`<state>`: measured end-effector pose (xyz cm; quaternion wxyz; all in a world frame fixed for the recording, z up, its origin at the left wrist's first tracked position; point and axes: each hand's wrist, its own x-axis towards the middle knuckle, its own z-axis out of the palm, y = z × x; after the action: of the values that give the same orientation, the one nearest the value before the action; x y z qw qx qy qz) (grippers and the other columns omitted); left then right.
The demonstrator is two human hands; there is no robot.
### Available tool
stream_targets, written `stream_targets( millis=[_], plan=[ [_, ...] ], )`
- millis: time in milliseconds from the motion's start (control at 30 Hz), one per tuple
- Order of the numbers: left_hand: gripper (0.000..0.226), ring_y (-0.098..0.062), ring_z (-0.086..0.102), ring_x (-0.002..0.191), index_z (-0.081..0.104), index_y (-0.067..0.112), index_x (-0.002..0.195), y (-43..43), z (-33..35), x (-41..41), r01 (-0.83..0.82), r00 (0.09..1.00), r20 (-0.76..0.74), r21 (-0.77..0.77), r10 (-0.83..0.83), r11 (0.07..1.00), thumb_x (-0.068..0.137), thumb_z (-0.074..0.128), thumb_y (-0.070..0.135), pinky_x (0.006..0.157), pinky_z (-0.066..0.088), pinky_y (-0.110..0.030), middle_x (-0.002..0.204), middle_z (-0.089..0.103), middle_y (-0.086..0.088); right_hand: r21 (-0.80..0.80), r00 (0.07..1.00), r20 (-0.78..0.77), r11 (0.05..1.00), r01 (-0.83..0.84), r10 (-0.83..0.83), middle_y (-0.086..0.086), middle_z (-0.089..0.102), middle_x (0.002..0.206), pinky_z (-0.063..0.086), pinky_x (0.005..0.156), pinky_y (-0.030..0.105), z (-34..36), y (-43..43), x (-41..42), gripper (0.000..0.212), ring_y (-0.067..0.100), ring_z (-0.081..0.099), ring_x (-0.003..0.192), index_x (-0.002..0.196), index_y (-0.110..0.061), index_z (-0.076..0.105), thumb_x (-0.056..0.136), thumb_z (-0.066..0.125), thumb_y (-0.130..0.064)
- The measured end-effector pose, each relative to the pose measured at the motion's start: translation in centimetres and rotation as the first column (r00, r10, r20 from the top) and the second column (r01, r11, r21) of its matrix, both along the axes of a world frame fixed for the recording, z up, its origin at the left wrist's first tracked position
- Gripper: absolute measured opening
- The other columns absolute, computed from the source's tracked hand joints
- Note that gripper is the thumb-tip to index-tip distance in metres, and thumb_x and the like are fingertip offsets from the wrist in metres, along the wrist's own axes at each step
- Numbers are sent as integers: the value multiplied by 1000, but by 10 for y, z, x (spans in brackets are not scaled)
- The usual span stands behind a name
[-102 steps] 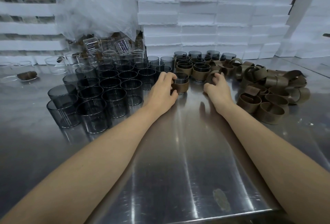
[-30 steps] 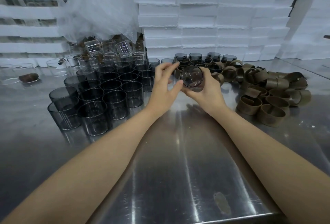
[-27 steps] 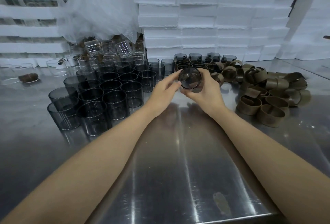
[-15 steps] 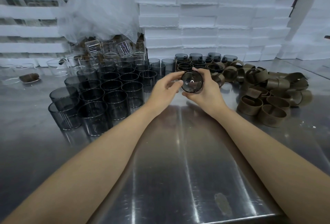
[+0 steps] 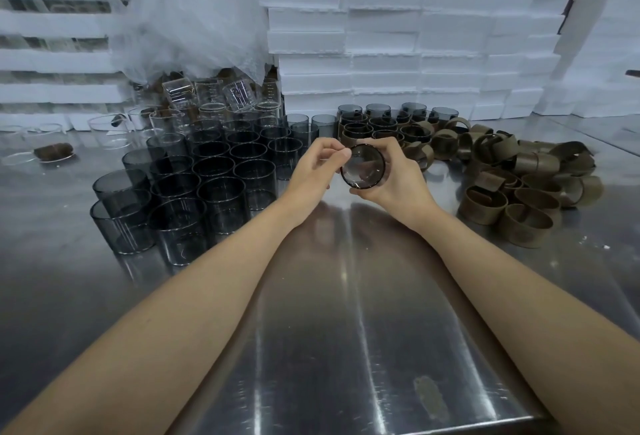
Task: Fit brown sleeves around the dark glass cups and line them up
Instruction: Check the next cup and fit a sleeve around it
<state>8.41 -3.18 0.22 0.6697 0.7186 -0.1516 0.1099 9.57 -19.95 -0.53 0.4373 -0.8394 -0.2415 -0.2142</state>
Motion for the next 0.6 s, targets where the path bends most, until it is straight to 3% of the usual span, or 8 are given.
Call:
stream_targets(
  millis=[167, 400, 600],
  plan=[
    [21, -15, 54, 89, 53, 27, 86, 0, -4, 4, -5, 1000, -25, -11, 4, 1000, 80, 61, 45, 65, 38, -21, 90, 57, 5, -20, 998, 25, 998, -62, 63, -2, 59, 125, 41, 93, 6, 3, 0, -4, 71, -3, 56, 109, 131, -7, 49, 70, 84, -4],
    [31, 5, 57, 70, 52, 23, 94, 3, -7, 7, 7, 999, -32, -2, -8, 1000, 79, 63, 48, 62, 41, -8, 88, 59, 1, -115, 993, 78, 990, -80, 90, 3, 58, 126, 39, 93, 4, 7, 3, -8, 66, 11, 58, 107, 131, -2, 51, 72, 80, 3],
    [44, -11, 54, 89, 49, 22, 95, 3, -10, 11, 8, 998, -62, 13, -7, 1000, 72, 67, 55, 83, 42, -27, 97, 53, -4, -176, 989, 120, 982, -65, 87, 6, 59, 127, 36, 94, 2, 11, 5, -11, 63, 10, 55, 109, 129, 1, 53, 72, 78, 6]
  ],
)
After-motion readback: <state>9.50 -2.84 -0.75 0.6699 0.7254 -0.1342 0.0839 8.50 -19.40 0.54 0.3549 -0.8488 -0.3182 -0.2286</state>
